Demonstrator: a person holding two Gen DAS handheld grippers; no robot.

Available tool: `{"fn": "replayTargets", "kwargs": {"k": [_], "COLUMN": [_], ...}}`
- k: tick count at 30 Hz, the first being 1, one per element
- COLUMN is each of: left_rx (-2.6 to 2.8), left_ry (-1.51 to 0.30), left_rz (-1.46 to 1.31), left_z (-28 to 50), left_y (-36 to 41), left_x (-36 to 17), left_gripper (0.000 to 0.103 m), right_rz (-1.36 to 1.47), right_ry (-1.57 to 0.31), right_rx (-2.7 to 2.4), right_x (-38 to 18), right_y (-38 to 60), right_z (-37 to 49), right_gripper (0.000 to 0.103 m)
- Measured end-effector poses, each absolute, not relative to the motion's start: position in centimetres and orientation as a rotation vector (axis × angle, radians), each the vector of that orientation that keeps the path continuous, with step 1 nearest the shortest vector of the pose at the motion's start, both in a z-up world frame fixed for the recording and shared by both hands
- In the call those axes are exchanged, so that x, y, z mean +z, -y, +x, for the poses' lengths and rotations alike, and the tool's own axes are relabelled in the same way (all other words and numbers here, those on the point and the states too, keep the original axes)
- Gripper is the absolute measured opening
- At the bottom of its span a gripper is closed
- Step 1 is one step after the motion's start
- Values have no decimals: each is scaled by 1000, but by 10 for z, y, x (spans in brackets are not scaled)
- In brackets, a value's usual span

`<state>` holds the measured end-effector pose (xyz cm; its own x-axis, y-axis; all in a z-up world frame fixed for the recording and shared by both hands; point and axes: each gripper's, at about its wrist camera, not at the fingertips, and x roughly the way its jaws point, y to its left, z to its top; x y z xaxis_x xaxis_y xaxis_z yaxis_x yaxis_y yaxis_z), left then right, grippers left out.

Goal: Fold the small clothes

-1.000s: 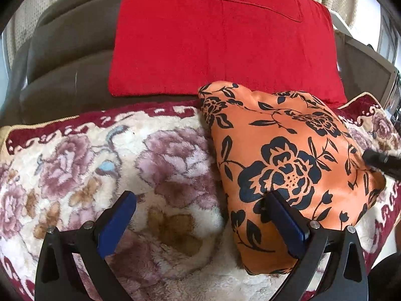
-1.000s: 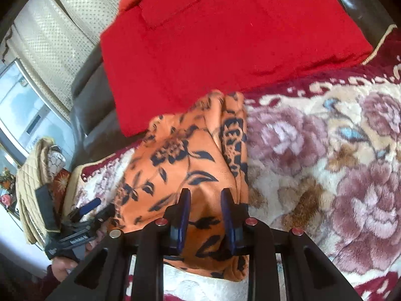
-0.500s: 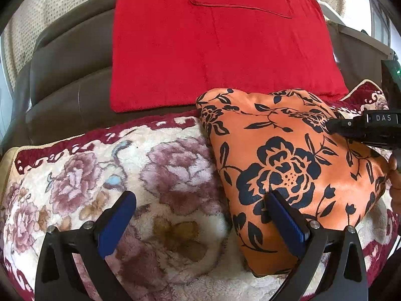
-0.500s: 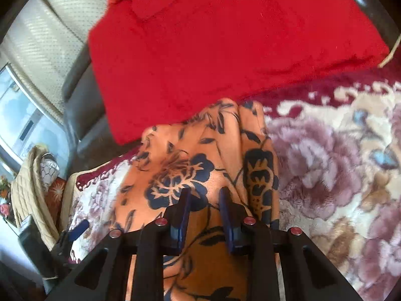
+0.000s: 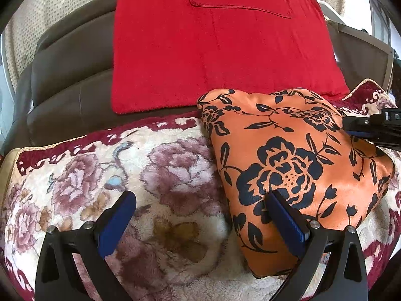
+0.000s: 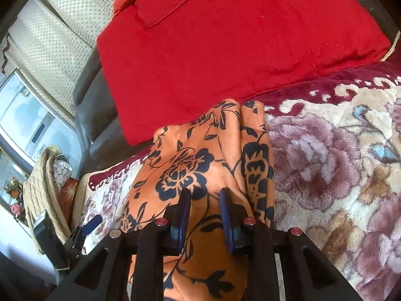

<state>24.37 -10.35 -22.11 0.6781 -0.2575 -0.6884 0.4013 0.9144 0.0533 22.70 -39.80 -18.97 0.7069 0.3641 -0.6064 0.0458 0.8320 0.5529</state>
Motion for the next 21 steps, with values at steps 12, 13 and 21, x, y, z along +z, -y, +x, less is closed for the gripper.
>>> {"fn": "replayTargets", "kwargs": {"k": [12, 13, 21], "left_rx": [-378, -379, -377], "left_ry": [-738, -738, -738], "left_rz": [210, 210, 206], "left_z": [245, 245, 245], "left_y": [103, 103, 104], "left_x": [-221, -221, -222], "left_gripper": [103, 103, 103], "right_rz": [469, 471, 496], "right_ry": [-819, -818, -817], "right_rx": [173, 176, 202], "right_x": [-192, -192, -193], "right_y": [376, 376, 383], "right_z": [227, 227, 224], "right_gripper": [28, 28, 28]}}
